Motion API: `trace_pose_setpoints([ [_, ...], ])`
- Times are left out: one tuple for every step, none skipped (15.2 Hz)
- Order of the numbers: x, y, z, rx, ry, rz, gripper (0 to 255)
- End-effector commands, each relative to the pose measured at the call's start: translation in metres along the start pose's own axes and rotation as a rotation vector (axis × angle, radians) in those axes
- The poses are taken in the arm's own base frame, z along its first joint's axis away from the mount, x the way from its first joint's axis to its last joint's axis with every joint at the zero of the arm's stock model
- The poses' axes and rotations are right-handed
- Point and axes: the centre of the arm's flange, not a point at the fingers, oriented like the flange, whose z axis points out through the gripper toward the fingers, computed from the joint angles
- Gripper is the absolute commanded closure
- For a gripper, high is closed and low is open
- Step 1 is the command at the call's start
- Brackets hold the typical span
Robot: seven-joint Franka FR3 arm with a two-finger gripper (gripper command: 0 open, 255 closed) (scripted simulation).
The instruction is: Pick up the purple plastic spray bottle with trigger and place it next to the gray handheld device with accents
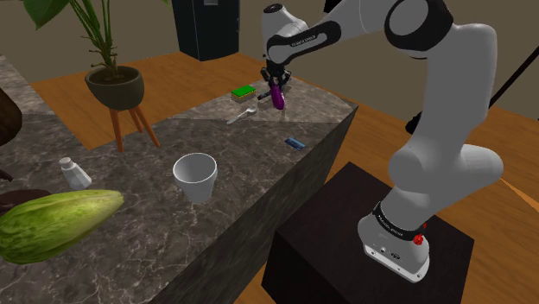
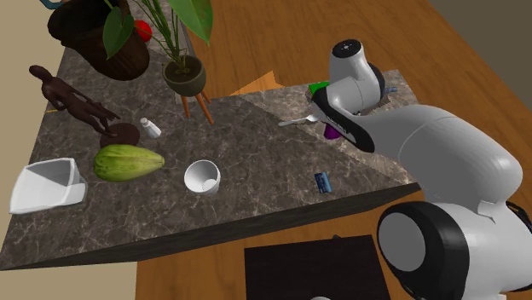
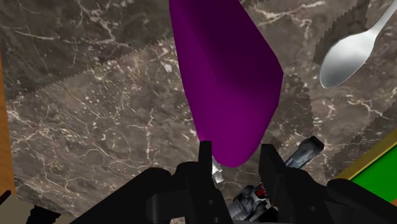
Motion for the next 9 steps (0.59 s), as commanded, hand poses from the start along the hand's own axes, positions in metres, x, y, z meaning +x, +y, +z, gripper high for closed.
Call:
trace_pose_setpoints([
  [-0.002,0.0,0.011,-0.001,0.0,0.0,255],
  [-0.004,0.0,0.016,-0.001,0.0,0.0,255],
  [-0.006,-0.001,0.021,-0.001,0.0,0.0,255],
  [-0.007,-0.001,0.026,-0.001,0.0,0.0,255],
  [-0.009,-0.002,0.031,-0.001,0.0,0.0,255],
  [-0.011,-0.002,0.036,-0.001,0.0,0.0,255],
  [-0.012,-0.002,0.04,-0.001,0.0,0.0,255],
  [-0.012,-0.002,0.04,-0.001,0.0,0.0,255],
  [-0.012,-0.002,0.04,-0.001,0.0,0.0,255],
])
